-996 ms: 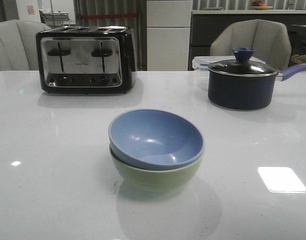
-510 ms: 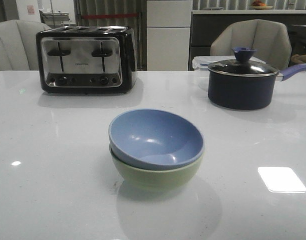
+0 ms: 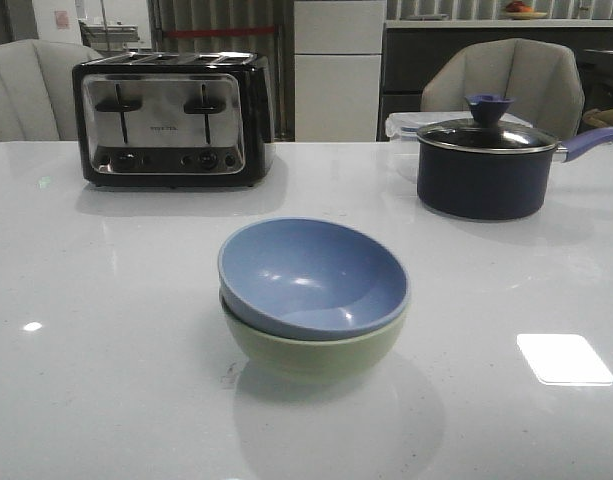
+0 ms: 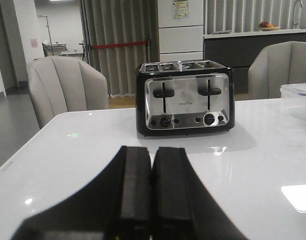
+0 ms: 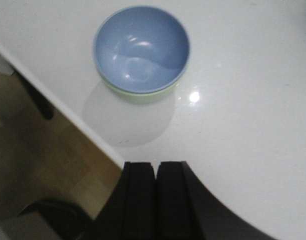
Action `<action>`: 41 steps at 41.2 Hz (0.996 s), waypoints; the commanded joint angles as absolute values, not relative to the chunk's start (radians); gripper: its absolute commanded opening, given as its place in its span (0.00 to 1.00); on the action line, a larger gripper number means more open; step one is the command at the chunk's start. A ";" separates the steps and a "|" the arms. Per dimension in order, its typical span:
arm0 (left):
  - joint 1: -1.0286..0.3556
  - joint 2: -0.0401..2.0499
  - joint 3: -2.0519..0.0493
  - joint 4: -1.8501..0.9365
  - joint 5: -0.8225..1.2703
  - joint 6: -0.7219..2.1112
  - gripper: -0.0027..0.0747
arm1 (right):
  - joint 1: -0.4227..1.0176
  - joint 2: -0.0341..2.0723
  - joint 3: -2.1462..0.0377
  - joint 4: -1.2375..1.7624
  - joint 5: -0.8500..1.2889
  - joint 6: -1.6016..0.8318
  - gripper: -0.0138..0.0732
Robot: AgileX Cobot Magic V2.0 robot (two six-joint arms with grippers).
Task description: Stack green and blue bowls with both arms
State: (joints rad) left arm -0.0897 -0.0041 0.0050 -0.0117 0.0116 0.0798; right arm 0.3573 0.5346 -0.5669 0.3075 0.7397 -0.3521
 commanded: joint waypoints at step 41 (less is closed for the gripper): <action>-0.096 -0.023 0.007 -0.019 -0.077 0.071 0.15 | -0.004 -0.029 0.025 0.348 0.012 -0.364 0.19</action>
State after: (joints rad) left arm -0.0897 -0.0041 0.0050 -0.0117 0.0116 0.0798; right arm -0.0030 -0.0096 0.0280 0.3359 0.1052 -0.3521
